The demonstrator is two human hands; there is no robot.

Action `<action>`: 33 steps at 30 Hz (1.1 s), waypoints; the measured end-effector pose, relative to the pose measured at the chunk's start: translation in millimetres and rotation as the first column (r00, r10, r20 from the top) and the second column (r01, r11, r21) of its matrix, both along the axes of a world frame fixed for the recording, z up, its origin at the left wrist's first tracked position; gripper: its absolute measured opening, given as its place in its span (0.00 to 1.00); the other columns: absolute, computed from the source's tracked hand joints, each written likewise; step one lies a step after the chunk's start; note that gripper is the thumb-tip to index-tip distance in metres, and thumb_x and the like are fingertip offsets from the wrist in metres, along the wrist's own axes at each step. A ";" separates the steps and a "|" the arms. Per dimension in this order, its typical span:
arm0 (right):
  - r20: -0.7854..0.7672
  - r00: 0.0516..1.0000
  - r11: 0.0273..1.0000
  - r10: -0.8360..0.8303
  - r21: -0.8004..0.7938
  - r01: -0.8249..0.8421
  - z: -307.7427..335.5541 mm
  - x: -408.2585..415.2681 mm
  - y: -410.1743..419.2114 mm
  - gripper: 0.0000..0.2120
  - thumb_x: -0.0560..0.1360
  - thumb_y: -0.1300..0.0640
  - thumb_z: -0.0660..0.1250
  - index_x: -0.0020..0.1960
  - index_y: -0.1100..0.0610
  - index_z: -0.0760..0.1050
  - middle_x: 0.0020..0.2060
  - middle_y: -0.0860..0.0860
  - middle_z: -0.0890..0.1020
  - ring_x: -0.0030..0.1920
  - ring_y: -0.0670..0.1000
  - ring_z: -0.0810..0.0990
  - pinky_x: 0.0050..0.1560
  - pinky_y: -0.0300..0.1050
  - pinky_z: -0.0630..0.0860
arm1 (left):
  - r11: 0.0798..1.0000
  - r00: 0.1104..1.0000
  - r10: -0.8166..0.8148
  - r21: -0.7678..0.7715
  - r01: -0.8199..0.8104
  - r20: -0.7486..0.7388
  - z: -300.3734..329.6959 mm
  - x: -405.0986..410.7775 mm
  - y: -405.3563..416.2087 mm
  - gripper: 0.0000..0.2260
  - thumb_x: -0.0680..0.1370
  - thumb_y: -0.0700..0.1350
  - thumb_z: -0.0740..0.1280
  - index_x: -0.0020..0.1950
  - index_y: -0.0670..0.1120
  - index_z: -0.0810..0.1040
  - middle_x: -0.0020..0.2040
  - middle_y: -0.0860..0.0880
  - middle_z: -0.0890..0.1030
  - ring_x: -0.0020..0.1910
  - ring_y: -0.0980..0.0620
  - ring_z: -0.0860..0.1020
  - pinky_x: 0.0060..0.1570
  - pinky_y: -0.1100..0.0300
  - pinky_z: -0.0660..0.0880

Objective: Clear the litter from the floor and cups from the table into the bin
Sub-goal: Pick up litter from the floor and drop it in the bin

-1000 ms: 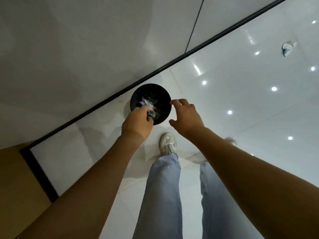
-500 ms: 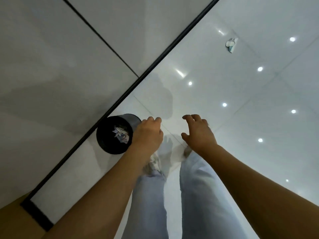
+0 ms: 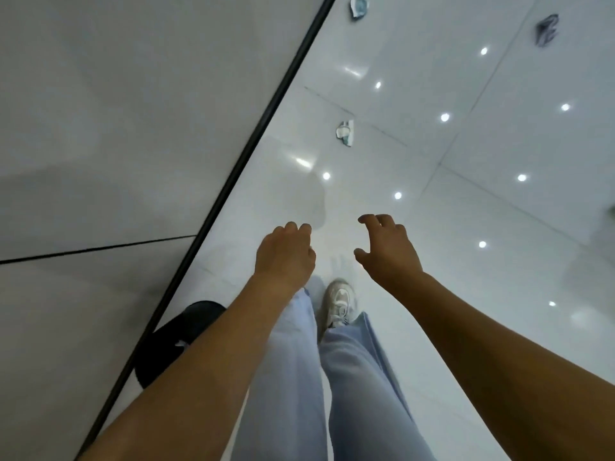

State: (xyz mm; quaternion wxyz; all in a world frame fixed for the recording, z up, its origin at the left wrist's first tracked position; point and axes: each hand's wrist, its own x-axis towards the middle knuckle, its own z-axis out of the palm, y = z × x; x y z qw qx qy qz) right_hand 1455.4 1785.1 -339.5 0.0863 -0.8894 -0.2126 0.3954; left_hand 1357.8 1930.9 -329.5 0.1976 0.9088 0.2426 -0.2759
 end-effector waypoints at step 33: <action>-0.109 0.992 0.995 -0.072 -0.075 0.064 -356.5 309.1 156.6 0.28 0.74 0.61 0.67 0.72 0.55 0.63 0.71 0.56 0.64 0.66 0.61 0.68 0.59 0.54 0.74 | 0.990 0.969 0.085 -0.090 -0.108 -0.231 -317.4 319.7 178.6 0.17 0.80 0.47 0.59 0.69 0.47 0.69 0.63 0.45 0.73 0.58 0.44 0.74 0.52 0.53 0.71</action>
